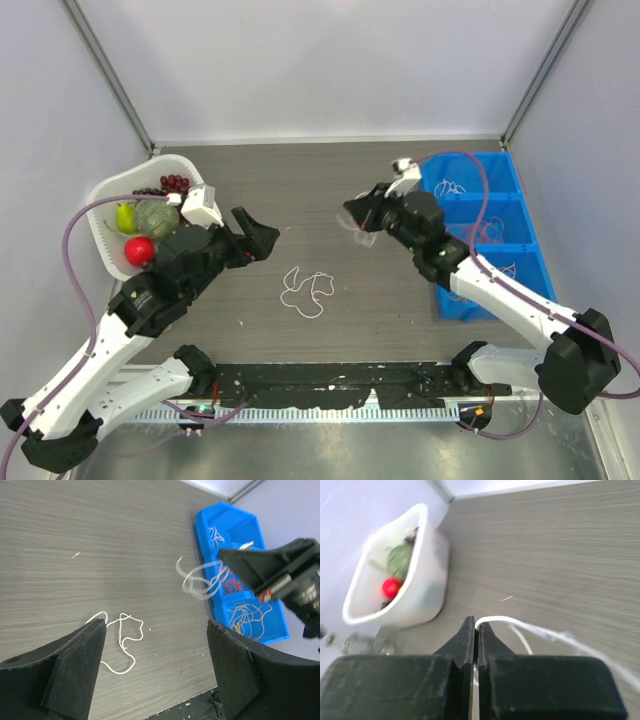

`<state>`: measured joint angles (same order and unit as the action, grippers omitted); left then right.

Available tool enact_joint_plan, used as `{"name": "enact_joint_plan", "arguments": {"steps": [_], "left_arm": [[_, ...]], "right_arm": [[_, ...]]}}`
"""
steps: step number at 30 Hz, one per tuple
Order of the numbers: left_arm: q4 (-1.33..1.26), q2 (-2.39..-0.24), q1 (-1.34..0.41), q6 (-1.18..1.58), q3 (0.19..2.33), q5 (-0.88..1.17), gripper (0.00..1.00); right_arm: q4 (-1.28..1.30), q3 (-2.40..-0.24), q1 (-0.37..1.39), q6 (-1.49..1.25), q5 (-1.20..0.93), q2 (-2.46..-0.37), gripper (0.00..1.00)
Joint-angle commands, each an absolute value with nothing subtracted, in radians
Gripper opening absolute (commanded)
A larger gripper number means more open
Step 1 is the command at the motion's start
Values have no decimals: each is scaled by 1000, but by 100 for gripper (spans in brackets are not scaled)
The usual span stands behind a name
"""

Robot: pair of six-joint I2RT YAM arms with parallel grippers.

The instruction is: Untangle the cables

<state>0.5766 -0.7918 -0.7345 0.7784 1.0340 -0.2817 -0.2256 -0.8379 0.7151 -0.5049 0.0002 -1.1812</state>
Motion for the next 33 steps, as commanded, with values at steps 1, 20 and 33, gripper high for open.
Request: {"name": "enact_joint_plan", "arguments": {"steps": [1,20,33], "left_arm": [[566,-727,-732,713,1011,-362,86],[566,-666,-730,769,922,-210,86],[509,-729,-730,782,877,-143,86]], "right_arm": [[-163,-949,481,-629,-54,-1222,1],[-100,-1337,-139,-810,-165,-1774,16],[250,-1459,-126,-574,-3,-1731,49]]}}
